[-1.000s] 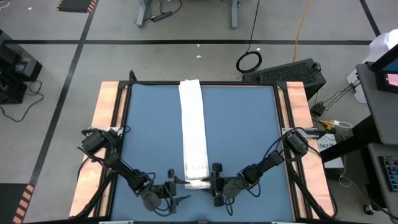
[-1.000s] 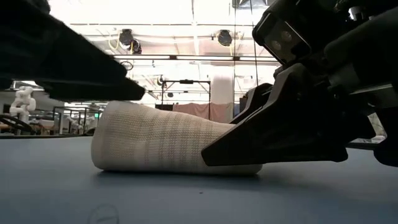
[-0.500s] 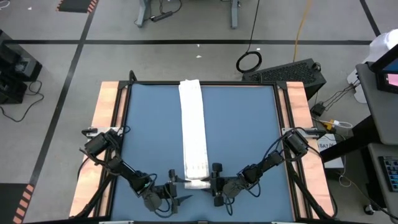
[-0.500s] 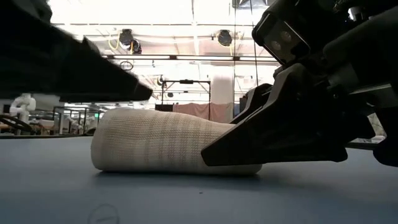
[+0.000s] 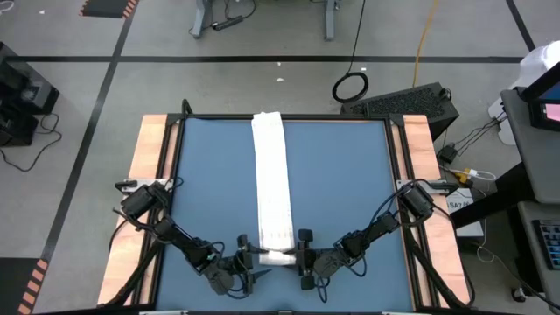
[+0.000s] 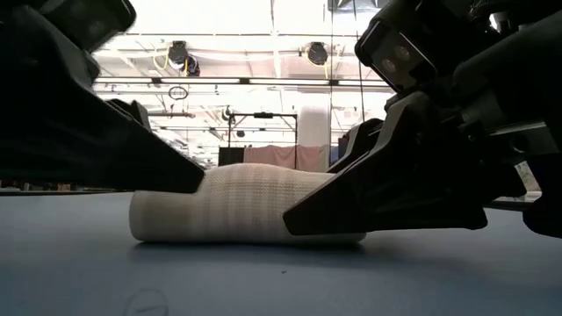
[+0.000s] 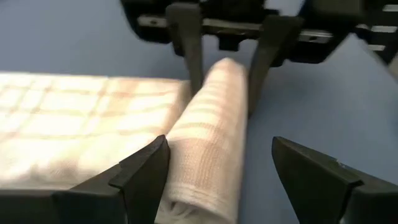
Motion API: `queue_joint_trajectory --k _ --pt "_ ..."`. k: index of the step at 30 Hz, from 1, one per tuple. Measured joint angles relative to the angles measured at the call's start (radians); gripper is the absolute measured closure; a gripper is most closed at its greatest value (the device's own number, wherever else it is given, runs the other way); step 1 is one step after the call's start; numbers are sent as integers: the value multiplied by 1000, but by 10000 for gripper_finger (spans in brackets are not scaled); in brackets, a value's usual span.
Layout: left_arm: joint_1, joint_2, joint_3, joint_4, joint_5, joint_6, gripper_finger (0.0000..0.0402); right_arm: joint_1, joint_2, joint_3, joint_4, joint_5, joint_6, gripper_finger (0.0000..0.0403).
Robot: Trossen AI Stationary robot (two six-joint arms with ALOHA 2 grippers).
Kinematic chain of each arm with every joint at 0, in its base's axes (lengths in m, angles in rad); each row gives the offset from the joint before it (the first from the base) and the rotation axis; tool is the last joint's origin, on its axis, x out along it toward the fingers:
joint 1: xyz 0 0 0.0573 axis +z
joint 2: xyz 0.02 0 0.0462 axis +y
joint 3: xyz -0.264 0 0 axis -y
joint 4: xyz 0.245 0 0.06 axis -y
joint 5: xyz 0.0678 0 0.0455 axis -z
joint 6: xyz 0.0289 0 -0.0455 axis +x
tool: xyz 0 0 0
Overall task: Roll towel into tight, uniform cylinder
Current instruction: Roll the white towel
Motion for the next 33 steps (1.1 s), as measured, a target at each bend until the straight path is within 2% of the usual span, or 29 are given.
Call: queue_joint_trajectory --k 4,8,12,17,24,26,29,33 --pt "4 17 0 6 1 -12 111 0 0 0 1 1 -1 234" --pt "11 37 0 8 48 -87 112 0 0 0 1 3 -3 234" --pt "13 43 0 6 48 -131 125 1 1 0 3 15 -27 234" --pt "14 44 0 8 68 -143 172 14 2 -1 5 50 -121 222" --pt "18 45 0 12 135 -150 262 42 -2 -1 22 154 -212 161" --pt "24 45 0 12 150 -168 283 43 -13 -2 20 156 -235 147" --pt "40 45 0 11 195 -195 305 42 -31 -3 10 152 -256 136" --pt "64 38 0 10 269 -214 312 52 -47 -3 -4 153 -312 133"
